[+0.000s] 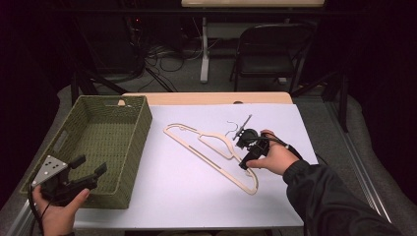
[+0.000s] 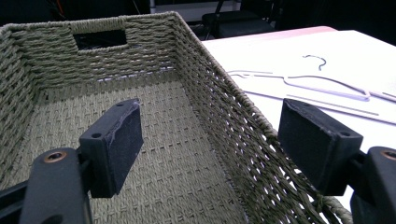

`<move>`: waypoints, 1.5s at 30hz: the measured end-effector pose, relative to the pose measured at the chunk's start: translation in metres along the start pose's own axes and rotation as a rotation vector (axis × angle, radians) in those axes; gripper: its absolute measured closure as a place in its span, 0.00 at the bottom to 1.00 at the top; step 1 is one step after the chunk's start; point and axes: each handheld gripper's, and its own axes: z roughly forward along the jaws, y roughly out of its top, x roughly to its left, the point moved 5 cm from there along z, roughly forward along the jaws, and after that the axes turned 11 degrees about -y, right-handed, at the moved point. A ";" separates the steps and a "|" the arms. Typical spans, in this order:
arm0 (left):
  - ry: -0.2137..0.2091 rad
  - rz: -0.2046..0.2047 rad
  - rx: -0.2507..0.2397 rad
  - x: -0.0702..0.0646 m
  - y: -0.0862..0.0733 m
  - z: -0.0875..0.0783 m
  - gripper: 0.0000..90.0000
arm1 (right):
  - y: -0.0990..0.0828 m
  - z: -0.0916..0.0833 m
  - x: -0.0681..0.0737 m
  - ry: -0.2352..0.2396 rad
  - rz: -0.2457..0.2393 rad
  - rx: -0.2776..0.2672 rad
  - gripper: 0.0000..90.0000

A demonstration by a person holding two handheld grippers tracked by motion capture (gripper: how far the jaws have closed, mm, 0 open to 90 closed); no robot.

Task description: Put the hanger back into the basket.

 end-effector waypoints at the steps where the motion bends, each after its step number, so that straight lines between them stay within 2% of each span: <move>1: 0.000 0.000 0.002 0.000 0.000 0.000 0.25 | 0.002 0.002 0.000 -0.007 -0.019 0.013 0.31; 3: -0.001 -0.001 0.003 0.000 0.000 0.000 0.25 | 0.005 0.007 0.002 -0.016 -0.019 -0.004 0.31; 4: -0.001 0.000 0.003 0.000 0.000 0.001 0.25 | 0.006 0.007 0.002 -0.001 -0.035 0.035 0.32; 5: -0.001 0.000 0.003 0.000 0.000 0.001 0.25 | 0.009 0.009 0.003 -0.006 -0.046 0.035 0.33; 7: -0.001 0.000 0.003 0.000 -0.001 0.001 0.25 | 0.014 0.014 0.005 0.000 -0.072 0.076 0.35; 8: -0.001 -0.001 0.002 0.000 -0.001 0.001 0.25 | 0.015 0.017 0.007 0.002 -0.063 0.064 0.35; 11: 0.001 0.000 0.003 0.001 -0.001 0.000 0.25 | 0.017 0.019 0.007 0.007 -0.077 0.084 0.35; 12: 0.001 -0.002 0.003 0.001 -0.001 0.000 0.25 | 0.018 0.023 0.009 0.032 -0.090 0.113 0.35; 14: 0.001 -0.002 0.003 0.001 -0.001 0.000 0.25 | 0.019 0.029 0.011 0.043 -0.089 0.105 0.35; 16: 0.001 -0.002 0.003 0.001 -0.001 0.000 0.25 | 0.019 0.032 0.012 0.047 -0.099 0.122 0.35; 18: 0.003 -0.001 0.004 0.001 -0.001 0.000 0.25 | 0.020 0.034 0.012 0.035 -0.106 0.118 0.35; 20: 0.003 -0.001 0.002 0.000 -0.001 0.000 0.25 | 0.022 0.036 0.011 0.042 -0.119 0.142 0.35; 21: 0.003 -0.001 0.001 0.000 -0.001 0.000 0.25 | 0.025 0.036 0.011 0.022 -0.146 0.147 0.35; 22: 0.002 -0.001 0.003 0.001 -0.001 0.000 0.25 | 0.028 0.037 0.011 0.016 -0.142 0.122 0.35; 23: 0.002 0.000 0.004 0.001 -0.001 0.000 0.25 | 0.031 0.035 0.011 0.025 -0.138 0.127 0.35; 24: 0.002 0.000 0.004 0.001 -0.001 0.000 0.25 | 0.035 0.035 0.012 0.033 -0.122 0.094 0.35; 25: 0.002 0.000 0.004 0.001 -0.001 0.000 0.25 | 0.035 0.035 0.012 0.033 -0.122 0.094 0.35; 26: 0.001 -0.001 0.003 0.001 -0.001 0.001 0.25 | 0.041 0.032 0.012 0.023 -0.151 0.113 0.35; 30: 0.003 0.000 0.009 0.001 -0.001 0.001 0.25 | 0.055 0.034 0.021 0.049 -0.151 0.082 0.38; 33: 0.001 -0.002 0.005 0.001 -0.002 0.002 0.25 | 0.062 0.038 0.028 0.048 -0.188 0.096 0.38; 38: -0.001 -0.002 0.009 0.001 -0.002 0.003 0.25 | 0.077 0.045 0.040 0.062 -0.201 0.093 0.39; 43: -0.001 -0.001 0.006 0.001 -0.002 0.002 0.25 | 0.082 0.053 0.046 0.064 -0.218 0.099 0.41; 44: -0.001 -0.001 0.006 0.001 -0.002 0.002 0.25 | 0.083 0.055 0.047 0.066 -0.226 0.114 0.44; 45: -0.001 -0.002 0.006 0.001 -0.002 0.002 0.25 | 0.084 0.057 0.048 0.075 -0.230 0.099 0.46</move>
